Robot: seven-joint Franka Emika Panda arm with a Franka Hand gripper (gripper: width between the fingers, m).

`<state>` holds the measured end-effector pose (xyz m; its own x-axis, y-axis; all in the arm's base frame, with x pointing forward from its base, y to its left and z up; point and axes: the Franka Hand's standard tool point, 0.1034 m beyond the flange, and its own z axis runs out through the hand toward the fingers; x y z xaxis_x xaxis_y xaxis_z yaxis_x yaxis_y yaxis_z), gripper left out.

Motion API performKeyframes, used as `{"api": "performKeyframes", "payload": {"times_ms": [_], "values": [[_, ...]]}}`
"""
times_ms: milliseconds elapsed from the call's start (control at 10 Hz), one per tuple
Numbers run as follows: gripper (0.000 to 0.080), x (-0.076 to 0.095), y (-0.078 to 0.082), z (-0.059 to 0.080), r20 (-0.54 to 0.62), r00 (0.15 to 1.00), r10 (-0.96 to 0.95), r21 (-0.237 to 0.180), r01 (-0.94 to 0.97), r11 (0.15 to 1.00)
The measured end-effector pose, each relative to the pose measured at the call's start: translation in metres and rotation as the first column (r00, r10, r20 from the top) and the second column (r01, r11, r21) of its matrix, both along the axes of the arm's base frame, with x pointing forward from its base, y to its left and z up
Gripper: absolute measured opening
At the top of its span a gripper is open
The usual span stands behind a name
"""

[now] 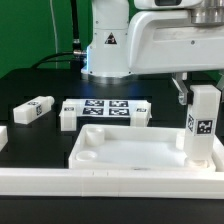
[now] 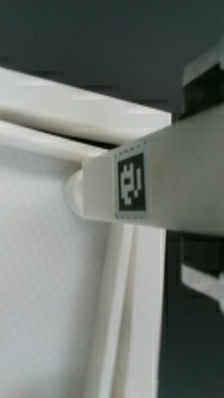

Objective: Assemble desk

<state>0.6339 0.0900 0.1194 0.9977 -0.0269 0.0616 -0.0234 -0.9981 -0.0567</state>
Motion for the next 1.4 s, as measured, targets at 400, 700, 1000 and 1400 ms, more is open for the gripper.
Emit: {"api": "performKeyframes", "payload": {"times_ms": [400,700,1000,1400], "values": [[0.0291,-0.002,0.005,-0.001,-0.001,0.927,-0.375,0.042,0.374,0.926],[0.0291,-0.002,0.009,-0.002,-0.043,0.761,-0.647,0.068,0.648,0.758],[0.0291,-0.004,0.017,-0.003,-0.092,0.556,-0.826,0.074,0.831,0.551],[0.0405,-0.005,0.021,-0.003,-0.110,0.495,-0.862,0.074,0.869,0.490]]}}
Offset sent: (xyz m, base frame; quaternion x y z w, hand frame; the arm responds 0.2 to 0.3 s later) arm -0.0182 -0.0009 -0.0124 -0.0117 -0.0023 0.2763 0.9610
